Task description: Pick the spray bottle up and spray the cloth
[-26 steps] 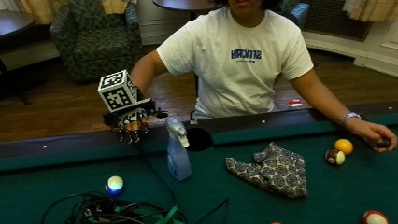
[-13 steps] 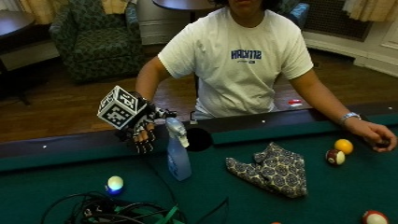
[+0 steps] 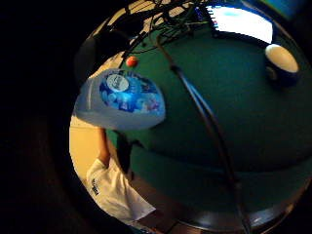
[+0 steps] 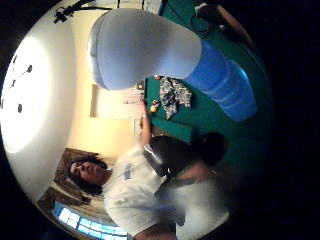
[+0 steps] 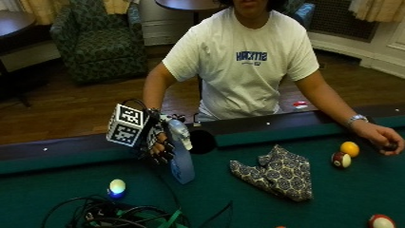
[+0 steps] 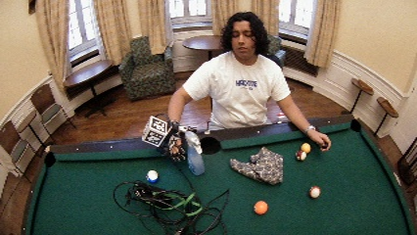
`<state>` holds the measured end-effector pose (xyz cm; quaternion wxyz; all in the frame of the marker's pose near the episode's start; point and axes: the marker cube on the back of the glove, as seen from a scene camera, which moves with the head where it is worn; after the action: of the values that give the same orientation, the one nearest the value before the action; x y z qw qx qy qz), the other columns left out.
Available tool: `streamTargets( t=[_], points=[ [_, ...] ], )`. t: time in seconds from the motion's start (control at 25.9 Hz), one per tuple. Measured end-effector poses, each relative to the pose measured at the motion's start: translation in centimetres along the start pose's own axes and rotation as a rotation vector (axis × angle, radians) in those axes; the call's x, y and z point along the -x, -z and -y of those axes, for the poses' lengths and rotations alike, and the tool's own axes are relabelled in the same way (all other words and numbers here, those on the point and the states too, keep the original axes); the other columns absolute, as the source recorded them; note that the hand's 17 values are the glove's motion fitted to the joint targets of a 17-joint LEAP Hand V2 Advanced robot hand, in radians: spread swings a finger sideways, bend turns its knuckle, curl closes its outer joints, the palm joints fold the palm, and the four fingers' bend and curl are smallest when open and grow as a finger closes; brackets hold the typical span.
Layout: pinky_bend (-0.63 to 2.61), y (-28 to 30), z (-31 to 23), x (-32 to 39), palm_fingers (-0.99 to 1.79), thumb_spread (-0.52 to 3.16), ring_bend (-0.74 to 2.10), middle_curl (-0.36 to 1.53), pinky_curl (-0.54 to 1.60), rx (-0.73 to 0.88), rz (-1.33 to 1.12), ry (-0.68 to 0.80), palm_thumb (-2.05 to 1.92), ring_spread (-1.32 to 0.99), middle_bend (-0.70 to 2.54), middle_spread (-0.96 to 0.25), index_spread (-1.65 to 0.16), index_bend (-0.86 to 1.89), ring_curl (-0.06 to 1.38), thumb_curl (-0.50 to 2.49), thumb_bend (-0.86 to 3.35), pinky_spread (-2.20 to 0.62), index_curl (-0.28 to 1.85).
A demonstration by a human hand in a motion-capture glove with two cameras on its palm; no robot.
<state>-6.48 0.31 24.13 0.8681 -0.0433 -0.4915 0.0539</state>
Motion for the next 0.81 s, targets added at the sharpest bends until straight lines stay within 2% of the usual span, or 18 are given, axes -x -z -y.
streamTargets(
  t=[0.27,0.81],
  points=[
    [0.28,-1.5,2.0,0.8,0.65,0.92,0.34,0.35,0.28,0.011,0.154,0.004,0.41,-0.09,0.32,-0.12,-0.38,0.26,0.26,0.33,-0.01,0.22,0.29],
    [0.15,-3.7,5.8,2.1,0.96,0.94,0.45,0.38,0.27,0.002,0.344,0.009,0.49,-0.13,0.32,-0.18,-0.34,0.16,0.33,0.34,-0.02,0.14,0.33]
  ],
)
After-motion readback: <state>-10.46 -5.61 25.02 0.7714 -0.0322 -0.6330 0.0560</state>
